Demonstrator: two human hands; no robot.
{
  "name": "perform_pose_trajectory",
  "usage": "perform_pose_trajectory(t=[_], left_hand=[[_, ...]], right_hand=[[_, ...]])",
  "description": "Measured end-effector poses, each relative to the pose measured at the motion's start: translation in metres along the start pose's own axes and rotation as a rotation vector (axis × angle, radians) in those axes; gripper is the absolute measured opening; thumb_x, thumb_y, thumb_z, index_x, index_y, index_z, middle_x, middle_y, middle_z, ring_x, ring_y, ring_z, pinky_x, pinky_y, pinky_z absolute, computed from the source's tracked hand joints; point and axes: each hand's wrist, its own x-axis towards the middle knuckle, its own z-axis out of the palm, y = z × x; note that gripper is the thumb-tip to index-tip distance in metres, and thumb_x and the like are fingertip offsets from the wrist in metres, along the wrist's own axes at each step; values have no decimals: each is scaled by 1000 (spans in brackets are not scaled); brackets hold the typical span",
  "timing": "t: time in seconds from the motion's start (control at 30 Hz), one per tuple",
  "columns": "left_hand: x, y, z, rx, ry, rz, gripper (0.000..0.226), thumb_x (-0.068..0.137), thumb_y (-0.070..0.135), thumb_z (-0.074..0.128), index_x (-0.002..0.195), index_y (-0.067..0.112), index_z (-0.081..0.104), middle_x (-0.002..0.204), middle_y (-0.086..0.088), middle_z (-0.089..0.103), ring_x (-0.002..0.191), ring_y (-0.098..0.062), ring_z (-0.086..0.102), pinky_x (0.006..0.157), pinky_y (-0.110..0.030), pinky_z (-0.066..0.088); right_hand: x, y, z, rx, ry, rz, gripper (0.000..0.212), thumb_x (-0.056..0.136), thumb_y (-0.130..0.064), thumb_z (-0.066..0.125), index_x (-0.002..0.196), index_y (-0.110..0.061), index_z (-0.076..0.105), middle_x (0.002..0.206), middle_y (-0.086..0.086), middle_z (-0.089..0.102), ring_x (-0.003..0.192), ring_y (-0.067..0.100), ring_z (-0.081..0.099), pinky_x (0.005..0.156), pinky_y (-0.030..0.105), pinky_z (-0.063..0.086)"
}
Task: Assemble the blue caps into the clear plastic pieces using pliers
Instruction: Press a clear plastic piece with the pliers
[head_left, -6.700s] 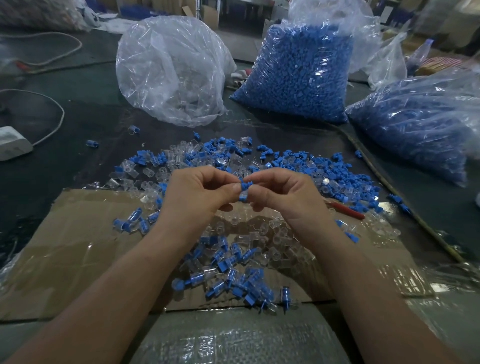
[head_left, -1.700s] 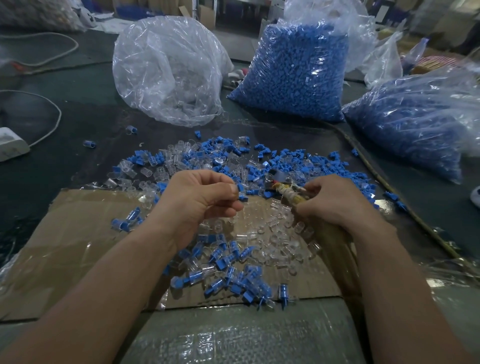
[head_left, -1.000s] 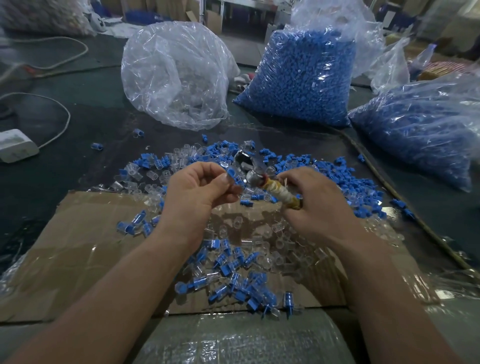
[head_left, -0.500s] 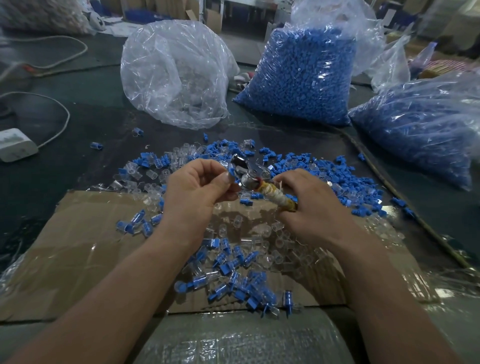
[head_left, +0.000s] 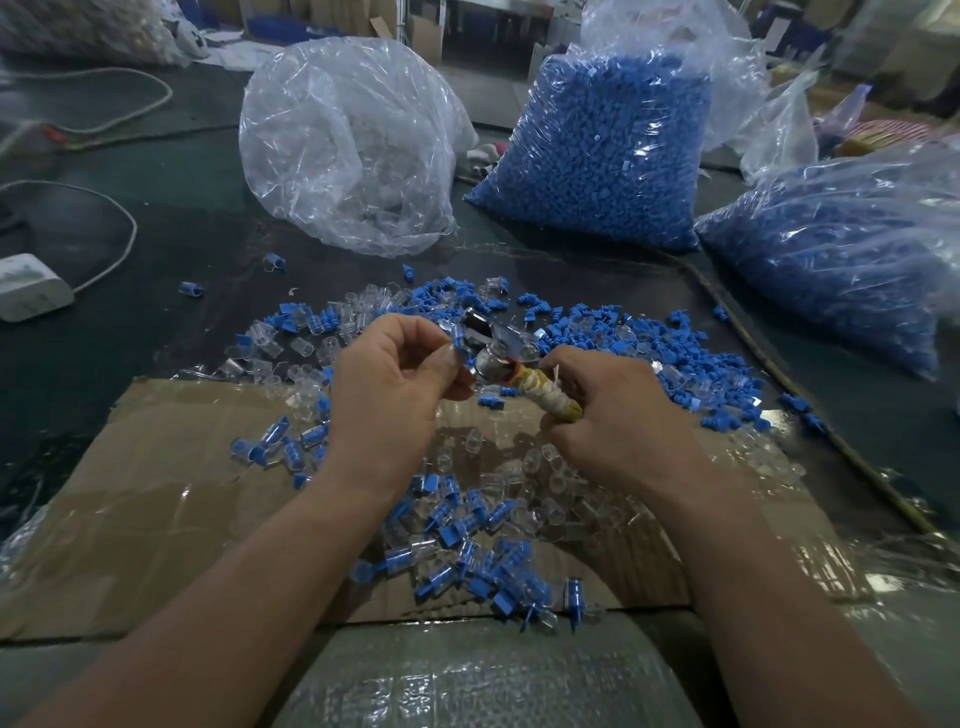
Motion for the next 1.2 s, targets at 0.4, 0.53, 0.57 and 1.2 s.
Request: perform_pose_trajectory(t=[0.4,0.53,0.57,1.2], left_hand=[[3,8,-8,-43,5,-97,16,82,-1,60,76,13,58,65,-1,63,53,-6,62,45,-17,48],[2,14,-12,46,-267,-179,15,80,2,63,71,14,65,56,3,64,46,-6,57,39,-15,41],[0,15,-12,77,-377,-193,16,79,4,64,68,17,67,57,3,65,46,-5,57,41,-15,43],[-6,16,-6,147,-434,-162,12,77,17,65,65,17,64,52,6,64,36,1,42,38,-10,36]], right_hand=[[5,26,0,80,71,84,18,71,-11,66,85,-18,57,73,-12,49,66,4,45,56,20,31],[8,45,1,40,99,272,28,73,-37,72,84,-25,49,72,-15,46,65,2,44,56,24,33],[9,49,1,14,74,321,33,71,-44,72,84,-26,48,73,-15,46,67,3,44,59,26,35],[14,67,7,-165,-88,561,68,61,-62,70,110,-19,52,98,-3,45,88,14,39,72,31,33]])
